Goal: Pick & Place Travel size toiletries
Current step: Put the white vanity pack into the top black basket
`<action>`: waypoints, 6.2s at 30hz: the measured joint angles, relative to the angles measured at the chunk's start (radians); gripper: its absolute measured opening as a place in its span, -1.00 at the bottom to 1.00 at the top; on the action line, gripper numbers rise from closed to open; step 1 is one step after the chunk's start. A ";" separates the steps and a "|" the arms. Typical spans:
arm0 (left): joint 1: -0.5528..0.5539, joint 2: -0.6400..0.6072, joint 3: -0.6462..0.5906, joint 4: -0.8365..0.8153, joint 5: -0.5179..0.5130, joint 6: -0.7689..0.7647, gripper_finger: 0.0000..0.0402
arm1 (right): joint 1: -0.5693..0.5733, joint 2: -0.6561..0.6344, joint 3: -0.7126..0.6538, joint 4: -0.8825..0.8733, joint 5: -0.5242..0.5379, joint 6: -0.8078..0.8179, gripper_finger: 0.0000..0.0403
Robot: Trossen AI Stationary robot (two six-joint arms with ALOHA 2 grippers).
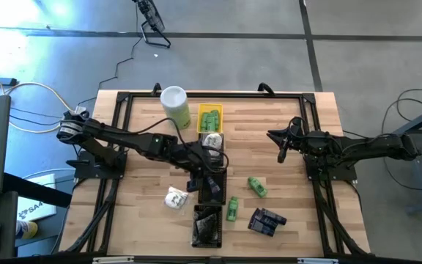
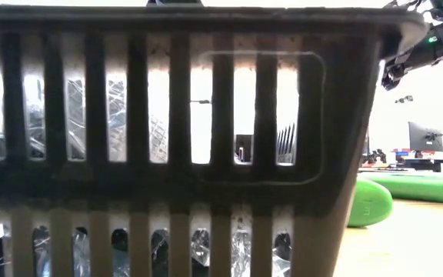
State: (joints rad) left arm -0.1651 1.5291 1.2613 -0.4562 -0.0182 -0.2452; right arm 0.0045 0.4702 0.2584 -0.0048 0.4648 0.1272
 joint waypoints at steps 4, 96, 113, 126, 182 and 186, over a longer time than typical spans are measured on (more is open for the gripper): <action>-0.001 0.000 0.000 -0.022 0.092 0.000 -0.50 | 0.000 0.000 0.000 0.000 0.000 0.000 -0.77; -0.414 -0.498 -0.792 0.118 -0.194 -1.353 -0.50 | 0.000 0.000 0.000 0.014 0.000 0.000 -0.77; -0.431 -0.499 -0.794 0.107 -0.176 -1.427 -0.50 | 0.000 0.000 0.000 0.008 0.000 0.000 -0.77; -0.431 -0.498 -0.793 0.094 -0.142 -1.465 -0.27 | 0.000 0.000 0.000 0.008 0.000 0.000 -0.77; -0.431 -0.189 -0.805 0.463 -0.146 -1.583 -0.63 | 0.000 0.000 0.000 0.007 0.000 0.000 -0.77; -0.431 -0.189 -0.805 0.473 -0.130 -1.580 -0.80 | 0.000 0.000 0.000 0.007 0.000 0.000 -0.77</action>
State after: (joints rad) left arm -0.5957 1.3399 0.4561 0.0165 -0.1478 -1.8257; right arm 0.0047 0.4702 0.2587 0.0024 0.4652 0.1268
